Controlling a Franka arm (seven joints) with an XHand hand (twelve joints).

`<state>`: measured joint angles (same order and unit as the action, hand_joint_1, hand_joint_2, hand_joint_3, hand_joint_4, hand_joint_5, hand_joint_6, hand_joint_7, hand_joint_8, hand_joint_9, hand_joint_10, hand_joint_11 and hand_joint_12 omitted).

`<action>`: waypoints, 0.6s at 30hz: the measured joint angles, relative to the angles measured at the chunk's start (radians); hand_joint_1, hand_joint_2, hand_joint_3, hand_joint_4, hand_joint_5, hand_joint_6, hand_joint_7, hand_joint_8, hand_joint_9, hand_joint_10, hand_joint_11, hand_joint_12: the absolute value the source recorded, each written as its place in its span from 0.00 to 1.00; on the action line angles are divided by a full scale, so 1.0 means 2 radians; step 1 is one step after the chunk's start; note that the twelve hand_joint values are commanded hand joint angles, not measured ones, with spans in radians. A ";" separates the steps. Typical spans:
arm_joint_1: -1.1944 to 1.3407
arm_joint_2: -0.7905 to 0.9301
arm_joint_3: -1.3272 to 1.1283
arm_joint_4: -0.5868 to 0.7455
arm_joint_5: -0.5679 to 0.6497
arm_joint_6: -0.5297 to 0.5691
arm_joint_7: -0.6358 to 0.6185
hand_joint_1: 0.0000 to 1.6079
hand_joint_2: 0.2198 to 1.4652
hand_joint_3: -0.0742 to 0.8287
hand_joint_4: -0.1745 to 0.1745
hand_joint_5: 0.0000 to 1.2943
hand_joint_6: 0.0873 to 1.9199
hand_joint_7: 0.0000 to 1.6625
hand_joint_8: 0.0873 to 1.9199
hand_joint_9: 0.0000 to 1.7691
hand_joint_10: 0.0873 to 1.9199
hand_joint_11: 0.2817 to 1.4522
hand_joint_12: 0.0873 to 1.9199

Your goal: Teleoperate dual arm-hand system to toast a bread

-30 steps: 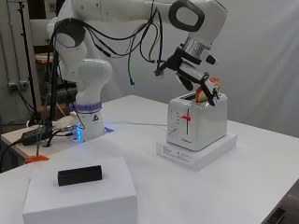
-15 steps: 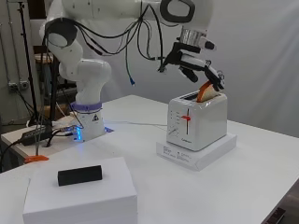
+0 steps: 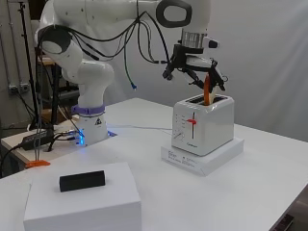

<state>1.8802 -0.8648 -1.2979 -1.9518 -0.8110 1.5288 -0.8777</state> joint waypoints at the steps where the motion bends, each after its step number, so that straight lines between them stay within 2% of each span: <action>1: -0.001 -0.003 0.002 -0.004 -0.001 0.008 -0.018 0.76 0.74 0.08 0.14 0.61 0.59 0.66 0.41 0.74 0.07 0.46 0.00; 3: -0.003 -0.010 0.011 -0.017 0.002 0.023 -0.052 0.76 0.74 0.08 0.15 0.60 0.61 0.66 0.43 0.76 0.00 0.46 0.00; 6: -0.009 -0.022 0.030 -0.035 0.005 0.045 -0.084 0.76 0.75 0.08 0.18 0.58 0.65 0.65 0.43 0.75 0.00 0.43 0.00; 10: -0.021 -0.023 0.032 -0.040 -0.001 0.063 -0.070 0.76 0.76 0.08 0.20 0.58 0.70 0.65 0.38 0.72 0.00 0.41 0.00; 12: -0.028 -0.019 0.032 -0.044 -0.004 0.074 -0.033 0.82 0.74 0.08 0.06 0.56 0.71 0.62 0.41 0.63 0.27 0.40 0.00; 13: -0.033 -0.017 0.031 -0.046 -0.004 0.078 -0.012 0.83 0.74 0.08 0.03 0.55 0.72 0.61 0.42 0.60 0.36 0.40 0.00; 15: -0.042 -0.016 0.027 -0.048 -0.004 0.084 0.027 0.84 0.74 0.08 0.00 0.54 0.73 0.60 0.43 0.59 0.43 0.41 0.00; 18: -0.046 -0.015 0.018 -0.041 -0.001 0.088 0.040 0.85 0.74 0.08 0.00 0.54 0.74 0.59 0.44 0.58 0.44 0.41 0.00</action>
<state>1.7884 -0.8952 -1.2614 -2.0347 -0.8126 1.7052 -0.7985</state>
